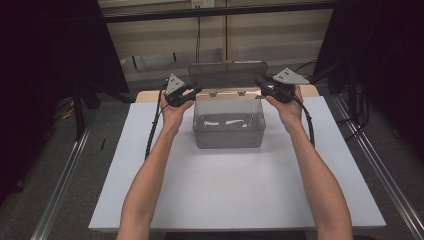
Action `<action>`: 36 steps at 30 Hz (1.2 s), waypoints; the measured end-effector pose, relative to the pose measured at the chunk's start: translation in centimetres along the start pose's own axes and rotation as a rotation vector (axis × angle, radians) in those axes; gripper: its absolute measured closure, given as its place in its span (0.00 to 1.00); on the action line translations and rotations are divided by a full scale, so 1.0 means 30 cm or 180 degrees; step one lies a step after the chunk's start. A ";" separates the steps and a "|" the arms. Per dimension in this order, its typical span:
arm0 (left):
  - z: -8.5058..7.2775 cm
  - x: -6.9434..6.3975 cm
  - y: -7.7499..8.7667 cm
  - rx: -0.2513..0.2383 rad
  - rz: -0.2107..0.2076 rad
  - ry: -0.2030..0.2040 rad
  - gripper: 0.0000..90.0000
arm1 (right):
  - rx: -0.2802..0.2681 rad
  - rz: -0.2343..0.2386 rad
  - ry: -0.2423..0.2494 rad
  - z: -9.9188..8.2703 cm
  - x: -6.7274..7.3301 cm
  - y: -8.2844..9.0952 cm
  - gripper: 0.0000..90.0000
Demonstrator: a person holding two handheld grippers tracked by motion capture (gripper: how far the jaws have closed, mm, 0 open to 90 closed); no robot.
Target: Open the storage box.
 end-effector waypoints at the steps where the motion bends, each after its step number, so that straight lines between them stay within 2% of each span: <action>1: 0.001 0.002 0.001 0.0028 0.0001 0.0000 0.78 | 0.0006 -0.0015 -0.0006 -0.003 -0.005 0.000 0.69; 6: 0.000 0.008 -0.003 0.0012 0.0003 0.0019 0.80 | 0.0129 -0.0029 -0.0068 -0.051 -0.025 -0.003 0.66; 8: 0.003 0.012 -0.004 0.0031 0.0008 -0.0021 0.80 | 0.0139 -0.0030 -0.0097 -0.062 -0.027 -0.009 0.66; 9: 0.004 0.009 -0.007 0.0006 0.0012 0.0012 0.80 | 0.0147 -0.0032 -0.0093 -0.066 -0.027 -0.012 0.66; 16: 0.004 0.017 -0.014 0.0022 0.0033 0.0027 0.81 | 0.0212 0.0003 -0.0069 -0.097 -0.022 -0.031 0.66; 19: 0.006 0.019 -0.015 0.0034 0.0024 0.0040 0.82 | 0.0237 -0.0017 -0.0116 -0.115 -0.028 -0.038 0.67; 25: 0.006 0.028 -0.021 0.0052 0.0054 0.0014 0.82 | 0.0289 0.0011 -0.0127 -0.140 -0.022 -0.057 0.68; 26: 0.006 0.022 -0.026 0.0024 0.0041 0.0106 0.82 | 0.0290 0.0007 -0.0145 -0.143 -0.023 -0.059 0.69; 28: 0.006 0.024 -0.027 0.0023 0.0043 0.0101 0.82 | 0.0279 0.0003 -0.0178 -0.144 -0.025 -0.061 0.70; 29: 0.005 0.031 -0.026 0.0042 0.0049 0.0051 0.82 | 0.0273 0.0012 -0.0196 -0.144 -0.026 -0.066 0.72; 34: 0.001 0.038 -0.025 0.0048 0.0030 0.0040 0.83 | 0.0292 0.0068 -0.0163 -0.148 -0.019 -0.083 0.73; 36: -0.001 0.039 -0.024 0.0054 0.0033 0.0050 0.83 | 0.0274 0.0072 -0.0198 -0.151 -0.016 -0.087 0.73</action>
Point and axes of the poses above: each handheld gripper's, and its own axes: y roughly backward along the jaws, z roughly out of its top, x roughly to its left, the point moved 4 cm from there along -y, roughly forward along the jaws, and after that the axes turned 5 degrees about -x, right-handed, at the moved point
